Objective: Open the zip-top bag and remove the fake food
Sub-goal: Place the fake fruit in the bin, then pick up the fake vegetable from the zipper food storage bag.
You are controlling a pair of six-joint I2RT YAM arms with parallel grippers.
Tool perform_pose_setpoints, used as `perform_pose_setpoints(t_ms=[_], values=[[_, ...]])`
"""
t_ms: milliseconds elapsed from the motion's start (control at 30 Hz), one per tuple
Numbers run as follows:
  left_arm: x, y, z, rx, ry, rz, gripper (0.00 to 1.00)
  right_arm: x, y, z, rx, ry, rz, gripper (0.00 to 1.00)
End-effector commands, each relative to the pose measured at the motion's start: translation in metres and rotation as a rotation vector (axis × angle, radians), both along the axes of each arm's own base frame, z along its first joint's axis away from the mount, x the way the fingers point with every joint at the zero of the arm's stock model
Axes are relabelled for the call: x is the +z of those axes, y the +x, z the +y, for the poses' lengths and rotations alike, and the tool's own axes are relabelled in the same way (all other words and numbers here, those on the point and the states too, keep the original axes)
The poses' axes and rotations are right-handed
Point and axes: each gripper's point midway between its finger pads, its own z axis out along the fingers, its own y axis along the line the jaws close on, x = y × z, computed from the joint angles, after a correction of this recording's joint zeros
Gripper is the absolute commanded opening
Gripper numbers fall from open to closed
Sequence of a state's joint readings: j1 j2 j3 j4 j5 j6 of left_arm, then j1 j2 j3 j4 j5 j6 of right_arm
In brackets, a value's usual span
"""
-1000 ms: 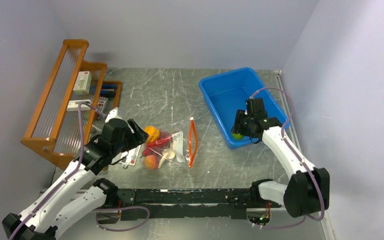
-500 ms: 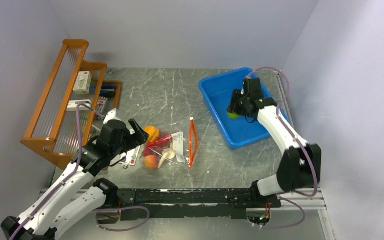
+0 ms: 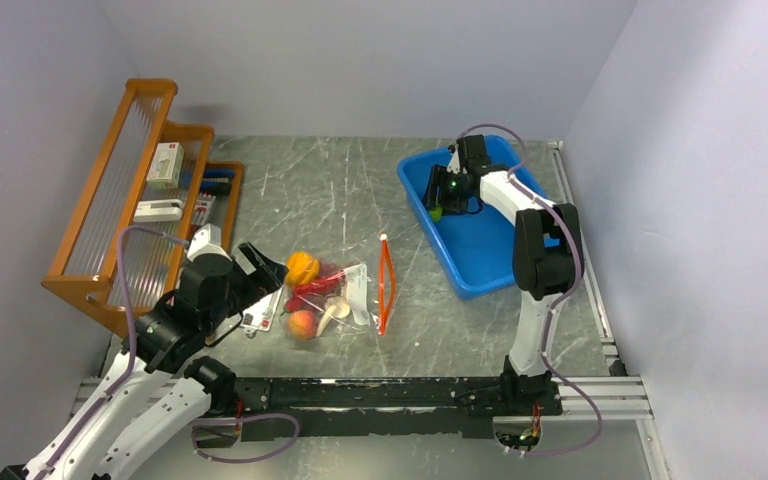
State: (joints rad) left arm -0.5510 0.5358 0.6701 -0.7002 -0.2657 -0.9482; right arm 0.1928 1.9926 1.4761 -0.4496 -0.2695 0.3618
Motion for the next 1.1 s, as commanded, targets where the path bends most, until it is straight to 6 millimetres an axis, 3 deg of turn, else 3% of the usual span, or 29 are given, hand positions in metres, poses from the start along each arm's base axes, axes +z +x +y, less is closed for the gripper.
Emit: perform_pose_setpoints(t_ms=[0, 167, 267, 400, 467, 600, 700, 833, 933, 1067], values=[[-0.007, -0.002, 0.009, 0.045, 0.008, 0.018, 0.99, 0.005, 0.005, 0.016, 0.104, 0.083, 0.006, 0.47], [-0.005, -0.002, 0.007, 0.03, 0.015, 0.024, 0.99, 0.007, 0.011, 0.004, 0.069, 0.077, 0.0, 0.64], [-0.01, -0.002, 0.01, 0.059, 0.027, 0.062, 0.99, 0.032, 0.01, -0.001, 0.043, 0.112, -0.043, 0.71], [-0.018, -0.002, 0.004, 0.025, 0.054, 0.112, 0.99, 0.069, 0.004, -0.009, 0.001, 0.121, -0.144, 0.88], [-0.023, -0.001, -0.002, 0.001, 0.058, 0.139, 0.99, 0.085, -0.001, -0.014, -0.017, 0.116, -0.174, 0.9], [-0.023, 0.002, -0.007, -0.028, 0.069, 0.153, 0.99, 0.127, -0.018, -0.014, -0.015, 0.146, -0.257, 0.88], [-0.023, 0.004, -0.006, -0.023, 0.083, 0.146, 0.99, 0.149, -0.048, -0.002, 0.035, 0.247, -0.34, 0.85], [-0.029, 0.004, -0.005, -0.017, 0.087, 0.151, 0.99, 0.177, -0.099, 0.026, 0.172, 0.458, -0.436, 0.71], [-0.031, 0.006, -0.008, -0.028, 0.08, 0.151, 0.99, 0.166, -0.135, 0.045, 0.225, 0.514, -0.379, 0.6], [-0.032, 0.008, -0.01, -0.028, 0.09, 0.166, 0.99, 0.139, -0.175, 0.07, 0.274, 0.43, -0.33, 0.48]])
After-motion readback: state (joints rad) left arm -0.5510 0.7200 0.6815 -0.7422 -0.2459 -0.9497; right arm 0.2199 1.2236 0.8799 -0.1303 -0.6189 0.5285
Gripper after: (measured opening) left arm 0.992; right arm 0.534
